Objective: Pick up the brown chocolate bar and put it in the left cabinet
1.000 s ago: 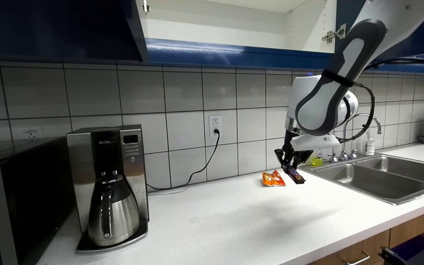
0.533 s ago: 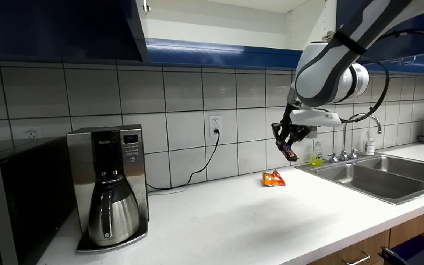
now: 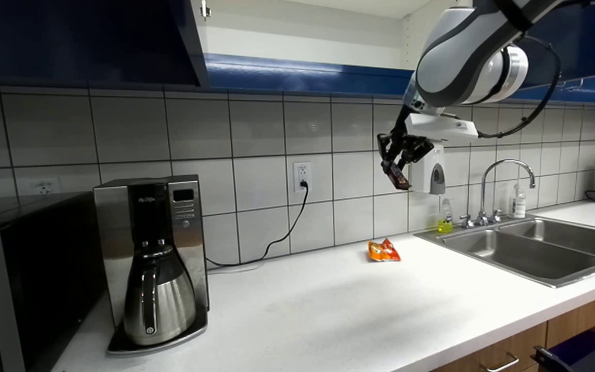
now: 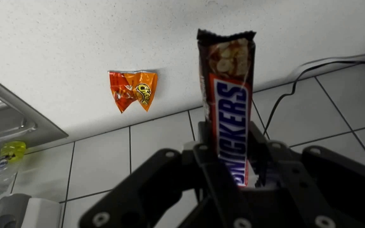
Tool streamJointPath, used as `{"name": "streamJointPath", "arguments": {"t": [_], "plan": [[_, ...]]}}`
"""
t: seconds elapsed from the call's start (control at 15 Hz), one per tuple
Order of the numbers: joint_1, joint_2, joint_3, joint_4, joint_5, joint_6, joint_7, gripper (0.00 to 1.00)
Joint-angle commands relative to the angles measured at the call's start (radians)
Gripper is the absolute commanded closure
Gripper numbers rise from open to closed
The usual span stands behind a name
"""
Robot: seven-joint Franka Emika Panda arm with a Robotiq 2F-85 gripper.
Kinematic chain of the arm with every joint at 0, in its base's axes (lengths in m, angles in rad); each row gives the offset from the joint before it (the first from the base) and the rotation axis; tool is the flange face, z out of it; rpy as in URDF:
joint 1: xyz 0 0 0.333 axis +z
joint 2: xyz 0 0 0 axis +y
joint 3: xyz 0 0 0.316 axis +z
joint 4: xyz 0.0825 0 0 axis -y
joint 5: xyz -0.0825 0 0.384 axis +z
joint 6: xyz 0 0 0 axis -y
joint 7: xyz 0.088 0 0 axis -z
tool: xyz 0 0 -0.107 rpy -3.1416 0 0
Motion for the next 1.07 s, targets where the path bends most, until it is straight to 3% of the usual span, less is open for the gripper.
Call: {"name": "streamJointPath", "arguments": {"t": [0.0,1.0], "plan": [[-0.042,-0.064,0.054,0.060,0.029,-0.094,-0.022,0.93],[-0.030,-0.084,0.079,0.317,0.110,-0.244,0.005,0.93]]}}
